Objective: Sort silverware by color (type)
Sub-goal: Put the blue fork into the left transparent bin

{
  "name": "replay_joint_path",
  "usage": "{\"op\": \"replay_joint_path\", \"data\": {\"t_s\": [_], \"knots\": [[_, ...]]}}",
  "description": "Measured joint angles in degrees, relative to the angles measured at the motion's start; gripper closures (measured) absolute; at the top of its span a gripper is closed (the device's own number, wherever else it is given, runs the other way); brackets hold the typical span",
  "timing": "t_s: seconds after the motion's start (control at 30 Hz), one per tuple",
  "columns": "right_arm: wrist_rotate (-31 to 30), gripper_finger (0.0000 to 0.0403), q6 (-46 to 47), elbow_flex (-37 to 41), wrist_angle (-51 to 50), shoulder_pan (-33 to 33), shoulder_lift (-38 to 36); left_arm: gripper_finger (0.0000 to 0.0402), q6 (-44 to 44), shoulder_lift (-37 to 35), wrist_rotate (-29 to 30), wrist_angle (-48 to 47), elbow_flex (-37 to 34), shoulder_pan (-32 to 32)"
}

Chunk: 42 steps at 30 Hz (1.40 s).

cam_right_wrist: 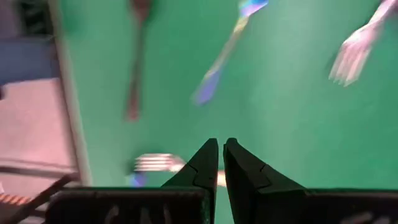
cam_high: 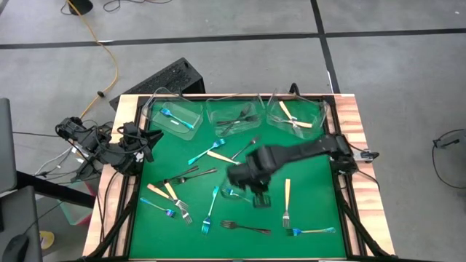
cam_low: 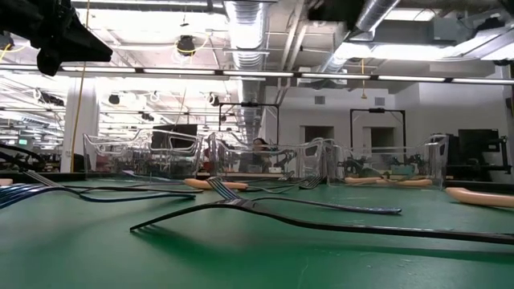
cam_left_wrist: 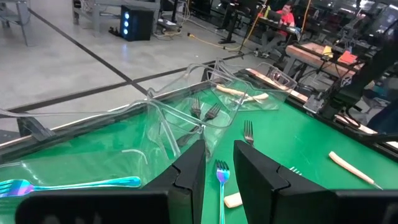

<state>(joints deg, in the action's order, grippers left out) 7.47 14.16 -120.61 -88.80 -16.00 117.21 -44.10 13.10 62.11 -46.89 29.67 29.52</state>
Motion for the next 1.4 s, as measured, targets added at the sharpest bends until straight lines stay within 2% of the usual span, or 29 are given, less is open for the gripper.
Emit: {"op": "replay_joint_path", "data": {"t_s": [0.17, 0.3, 0.47, 0.6, 0.7, 0.83, 1.03, 1.2, 1.4], "knots": [[-2.17, 0.0351, 12.63, 4.29, -0.87, -7.90, -0.22, 0.0333, 0.00, 0.00, -0.35, 0.00, 0.00, 0.02], [0.84, 0.0351, 22.67, 7.22, -1.22, -12.49, -0.99, 0.0333, 0.02, 0.00, -0.33, 0.00, 0.00, 0.02], [1.70, 0.0351, 35.14, 10.98, -1.20, -19.74, -2.74, 0.0333, 0.04, 0.00, -0.14, 0.02, 0.00, 0.02], [2.98, 0.0351, 43.56, 15.71, 4.10, -25.05, -5.70, 0.0333, 0.04, 0.00, -0.24, 0.03, 0.00, 0.01], [3.01, 0.0351, 50.30, 21.92, 10.40, -28.29, -9.55, 0.0333, 0.02, 0.00, -0.24, 0.04, 0.00, 0.01], [2.97, 0.0351, 56.69, 34.09, 22.79, -31.36, -16.69, 0.0333, 0.00, 0.00, -0.26, 0.04, 0.00, 0.02], [2.92, 0.0351, 66.06, 51.22, 34.37, -32.55, -26.34, 0.0333, 0.00, 0.00, -0.13, 0.05, 0.00, 0.02], [1.39, 0.0327, 65.22, 58.36, 40.03, -32.85, -28.43, 0.0333, -0.02, 0.00, -0.09, 0.04, 0.00, 0.02], [0.72, 0.0252, 58.12, 59.18, 43.25, -33.01, -25.68, 0.0333, -0.04, 0.00, 0.09, 0.04, 0.00, 0.02]]}}
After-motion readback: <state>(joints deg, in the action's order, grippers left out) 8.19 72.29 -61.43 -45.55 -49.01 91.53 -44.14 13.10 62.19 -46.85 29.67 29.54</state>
